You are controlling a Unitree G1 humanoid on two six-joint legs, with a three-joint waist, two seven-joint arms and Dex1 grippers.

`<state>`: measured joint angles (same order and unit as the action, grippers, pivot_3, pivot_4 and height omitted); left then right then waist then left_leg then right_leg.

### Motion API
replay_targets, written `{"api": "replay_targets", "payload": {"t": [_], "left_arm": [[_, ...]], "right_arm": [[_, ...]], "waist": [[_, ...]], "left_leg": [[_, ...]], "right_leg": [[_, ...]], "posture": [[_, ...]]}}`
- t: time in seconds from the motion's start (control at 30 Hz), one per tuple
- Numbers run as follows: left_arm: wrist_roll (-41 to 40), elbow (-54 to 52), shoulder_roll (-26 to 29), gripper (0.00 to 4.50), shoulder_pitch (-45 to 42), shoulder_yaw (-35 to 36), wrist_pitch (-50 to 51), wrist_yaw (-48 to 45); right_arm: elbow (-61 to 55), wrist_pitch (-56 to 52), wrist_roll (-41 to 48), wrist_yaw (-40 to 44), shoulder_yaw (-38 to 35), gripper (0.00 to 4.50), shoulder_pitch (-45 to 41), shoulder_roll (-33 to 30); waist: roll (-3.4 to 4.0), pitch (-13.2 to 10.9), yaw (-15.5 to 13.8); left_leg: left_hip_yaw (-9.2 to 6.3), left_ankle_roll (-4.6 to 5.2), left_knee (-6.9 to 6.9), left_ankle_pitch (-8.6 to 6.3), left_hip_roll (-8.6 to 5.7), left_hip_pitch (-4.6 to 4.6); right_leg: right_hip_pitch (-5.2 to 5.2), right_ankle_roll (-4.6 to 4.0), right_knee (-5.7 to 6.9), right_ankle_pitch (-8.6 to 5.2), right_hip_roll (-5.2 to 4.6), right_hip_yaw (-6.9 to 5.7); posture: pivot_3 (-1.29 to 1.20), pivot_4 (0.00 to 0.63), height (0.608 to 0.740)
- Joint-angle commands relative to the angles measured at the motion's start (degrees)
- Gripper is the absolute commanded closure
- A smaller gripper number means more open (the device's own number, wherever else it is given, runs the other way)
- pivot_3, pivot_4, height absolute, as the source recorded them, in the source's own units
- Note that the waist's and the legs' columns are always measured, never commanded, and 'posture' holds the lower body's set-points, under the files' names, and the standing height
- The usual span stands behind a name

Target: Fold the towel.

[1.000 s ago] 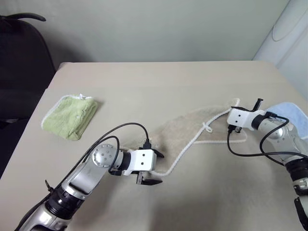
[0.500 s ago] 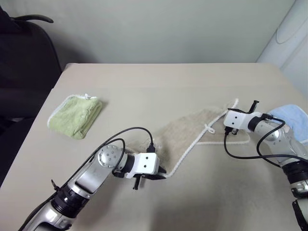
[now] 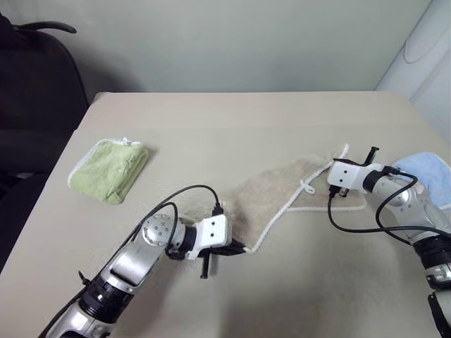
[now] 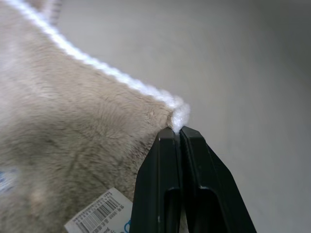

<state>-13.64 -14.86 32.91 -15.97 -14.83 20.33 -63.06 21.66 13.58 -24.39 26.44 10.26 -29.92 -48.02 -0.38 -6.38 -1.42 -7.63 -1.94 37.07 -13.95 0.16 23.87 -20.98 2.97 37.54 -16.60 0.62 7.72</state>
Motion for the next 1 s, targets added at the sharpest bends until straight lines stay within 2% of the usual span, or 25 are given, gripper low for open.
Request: {"api": "replay_targets", "payload": {"t": [0.03,0.17,0.3,0.47,0.67,0.77,0.87,1.0], "left_arm": [[-8.77,-3.52,-2.53,4.48,-3.35,10.03,4.81,5.45],[-17.86,-2.44,-7.45,4.48,-9.29,21.47,9.43,15.11],[-23.47,1.09,-10.82,4.48,-15.19,28.52,12.72,23.28],[-21.99,11.42,-13.18,4.48,-24.44,30.30,9.98,29.71],[-17.39,31.55,-14.61,4.48,-40.67,30.59,0.28,31.78],[-18.47,37.80,-13.81,4.48,-47.32,32.83,-2.55,31.55],[-21.45,36.74,-11.77,4.48,-48.33,34.58,-0.66,29.17],[-26.86,26.26,-7.40,4.48,-40.34,35.37,6.75,25.44]], "right_arm": [[1.46,1.88,1.17,-0.25,-3.26,4.50,-1.75,-3.14],[4.10,3.40,3.80,-0.60,-6.48,4.50,-2.67,-6.22],[6.17,4.21,6.36,-0.37,-9.28,4.50,-3.28,-8.06],[13.71,5.31,4.67,-1.67,-8.60,4.50,-9.37,-9.15],[27.05,8.67,0.78,-4.14,-4.96,4.50,-24.96,-8.98],[30.63,10.09,1.34,-3.28,-5.00,4.50,-31.23,-10.13],[30.80,11.50,4.46,0.45,-6.67,4.50,-33.08,-11.96],[23.47,11.04,15.19,12.03,-11.52,4.50,-27.26,-14.41]], "waist": [[0.01,0.00,0.00],[0.00,-0.01,-0.05],[-0.01,-0.01,0.03],[-0.02,-0.02,0.01],[-0.06,-0.09,0.10],[-0.05,-0.17,0.12],[-0.04,-0.19,0.11],[-0.03,-0.19,0.22]], "left_leg": [[0.00,-0.15,0.00,0.08,0.00,0.00],[0.05,-0.17,0.00,0.10,-0.01,0.01],[0.10,-0.21,0.00,0.13,0.01,-0.02],[0.11,-0.20,0.04,0.14,0.01,-0.09],[0.14,-0.16,0.02,0.18,0.00,0.06],[0.14,-0.16,0.02,0.24,-0.02,0.27],[0.14,-0.13,-0.02,0.28,-0.02,0.41],[0.15,-0.13,-0.03,0.30,-0.02,0.44]], "right_leg": [[-0.01,0.00,-0.01,0.00,0.01,0.00],[0.00,0.01,-0.01,0.00,0.00,0.02],[0.00,0.02,0.00,0.01,0.02,0.05],[0.03,0.04,0.01,0.02,0.02,0.09],[-0.22,0.08,0.06,0.04,0.02,0.17],[-0.43,0.08,0.11,0.05,0.01,0.18],[-0.52,0.07,0.08,0.05,0.00,0.17],[-0.53,0.07,0.06,0.05,0.00,0.17]], "posture": [[0.00,0.150,0.740],[0.00,0.150,0.740],[0.00,0.150,0.740],[0.00,0.150,0.740],[0.00,0.150,0.740],[0.00,0.150,0.740],[0.00,0.150,0.740],[0.00,0.150,0.740]]}}
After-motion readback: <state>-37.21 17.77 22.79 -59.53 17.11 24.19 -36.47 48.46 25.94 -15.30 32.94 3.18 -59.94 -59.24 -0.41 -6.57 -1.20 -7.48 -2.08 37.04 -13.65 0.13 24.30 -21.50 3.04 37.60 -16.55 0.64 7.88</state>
